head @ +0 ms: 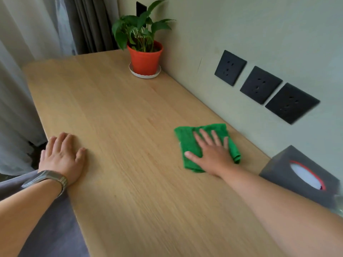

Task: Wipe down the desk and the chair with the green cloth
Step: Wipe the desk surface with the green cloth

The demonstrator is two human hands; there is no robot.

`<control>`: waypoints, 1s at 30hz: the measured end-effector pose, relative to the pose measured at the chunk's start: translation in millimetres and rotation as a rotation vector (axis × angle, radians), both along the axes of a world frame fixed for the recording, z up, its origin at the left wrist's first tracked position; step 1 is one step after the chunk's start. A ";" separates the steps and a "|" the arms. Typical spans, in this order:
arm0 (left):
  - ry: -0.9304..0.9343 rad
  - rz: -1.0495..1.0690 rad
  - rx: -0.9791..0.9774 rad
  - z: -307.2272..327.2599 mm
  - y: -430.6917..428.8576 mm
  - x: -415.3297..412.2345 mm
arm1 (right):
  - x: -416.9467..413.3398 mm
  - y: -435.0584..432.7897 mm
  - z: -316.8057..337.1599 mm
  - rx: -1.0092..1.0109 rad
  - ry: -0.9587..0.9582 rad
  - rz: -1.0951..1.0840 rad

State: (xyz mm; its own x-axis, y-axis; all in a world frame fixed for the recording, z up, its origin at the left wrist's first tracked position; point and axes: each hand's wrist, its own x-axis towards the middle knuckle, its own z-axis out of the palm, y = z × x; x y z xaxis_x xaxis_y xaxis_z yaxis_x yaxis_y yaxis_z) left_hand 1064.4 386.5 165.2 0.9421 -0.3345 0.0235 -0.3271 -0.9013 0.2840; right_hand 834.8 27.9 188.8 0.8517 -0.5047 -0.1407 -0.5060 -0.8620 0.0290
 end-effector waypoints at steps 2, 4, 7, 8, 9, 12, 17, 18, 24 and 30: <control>-0.002 0.003 -0.009 0.4 -0.5 -1.0 | -21.5 -37.2 1.9 -0.018 0.029 -0.130; 0.005 0.012 -0.020 1.0 -0.9 -2.0 | -38.5 -60.4 2.1 -0.004 0.028 -0.231; -0.008 0.021 -0.036 0.8 -2.4 -2.0 | -46.8 -70.0 1.2 -0.006 0.026 -0.275; -0.011 0.022 -0.042 1.0 -2.8 -2.0 | -45.3 -67.6 0.6 -0.012 0.019 -0.287; -0.014 0.022 -0.046 1.0 -3.1 -2.1 | -42.7 -63.4 0.1 -0.014 0.011 -0.308; -0.034 0.017 -0.041 -0.8 -1.8 -2.8 | -32.3 -43.1 -1.9 0.005 -0.003 -0.390; 0.002 0.029 -0.027 -1.9 -0.9 -2.8 | -6.5 12.2 -1.5 0.012 0.002 -0.352; 0.015 0.036 -0.031 -2.1 -1.1 -3.0 | 0.1 27.5 -2.1 0.010 0.003 -0.315; 0.053 0.064 -0.106 -7.4 2.3 -14.0 | 28.5 137.7 -6.8 0.023 -0.071 0.016; 0.058 0.058 -0.145 -10.9 7.7 -24.5 | 17.8 234.0 -5.7 0.048 -0.111 0.305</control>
State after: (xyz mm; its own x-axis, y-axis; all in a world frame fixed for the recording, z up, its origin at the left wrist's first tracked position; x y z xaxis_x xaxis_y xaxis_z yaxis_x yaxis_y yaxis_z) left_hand 1039.9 394.2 154.2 0.9610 -0.2763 0.0126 -0.2548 -0.8664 0.4294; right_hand 852.5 261.9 183.2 0.9741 -0.2191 -0.0559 -0.2222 -0.9734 -0.0565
